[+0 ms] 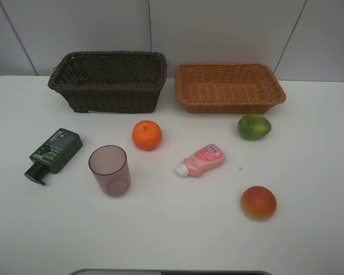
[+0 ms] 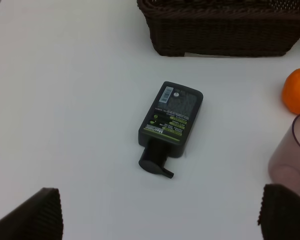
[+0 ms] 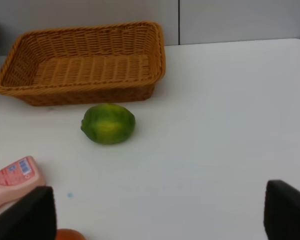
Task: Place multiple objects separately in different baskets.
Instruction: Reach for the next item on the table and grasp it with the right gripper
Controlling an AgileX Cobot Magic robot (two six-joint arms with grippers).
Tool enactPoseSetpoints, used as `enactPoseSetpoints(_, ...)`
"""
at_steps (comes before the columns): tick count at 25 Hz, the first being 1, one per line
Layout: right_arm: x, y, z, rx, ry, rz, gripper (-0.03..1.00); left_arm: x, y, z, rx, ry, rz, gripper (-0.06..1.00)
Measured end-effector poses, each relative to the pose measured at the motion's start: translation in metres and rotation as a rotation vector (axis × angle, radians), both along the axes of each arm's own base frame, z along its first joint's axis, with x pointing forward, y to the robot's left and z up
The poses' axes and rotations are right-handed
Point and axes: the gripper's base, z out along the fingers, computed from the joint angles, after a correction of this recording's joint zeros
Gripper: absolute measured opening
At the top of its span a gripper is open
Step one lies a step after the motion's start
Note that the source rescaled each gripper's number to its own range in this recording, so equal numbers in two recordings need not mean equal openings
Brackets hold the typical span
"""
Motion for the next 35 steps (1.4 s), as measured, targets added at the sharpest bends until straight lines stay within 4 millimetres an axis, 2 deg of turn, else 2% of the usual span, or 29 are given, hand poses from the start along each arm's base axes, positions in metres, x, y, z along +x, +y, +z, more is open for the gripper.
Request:
enactPoseSetpoints(3,0.011,0.004,0.008,0.022,0.061,0.019,0.8,0.0,0.0,0.0,0.0,0.0,0.0,1.0)
enactPoseSetpoints(6,0.033,0.005,0.026,0.003,0.147,0.011,0.8,0.0,0.0,0.0,0.0,0.0,0.0,1.0)
enactPoseSetpoints(10,0.078,0.005,0.049,-0.06,0.264,-0.014,0.8,0.0,0.0,0.0,0.0,0.0,0.0,1.0)
enactPoseSetpoints(13,0.116,0.008,0.053,-0.084,0.323,-0.011,0.8,0.0,0.0,0.0,0.0,0.0,0.0,1.0)
enactPoseSetpoints(18,0.17,0.016,0.029,-0.067,0.464,0.006,0.8,0.0,0.0,0.0,0.0,0.0,0.0,1.0)
enactPoseSetpoints(23,0.203,0.031,-0.006,-0.032,0.647,0.047,0.8,0.0,0.0,0.0,0.0,0.0,0.0,1.0)
enactPoseSetpoints(29,0.212,0.077,-0.044,-0.14,0.879,0.214,0.8,0.0,0.0,0.0,0.0,0.0,0.0,1.0)
enactPoseSetpoints(35,0.211,0.106,-0.046,-0.16,0.816,0.314,0.8,0.0,0.0,0.0,0.0,0.0,0.0,1.0)
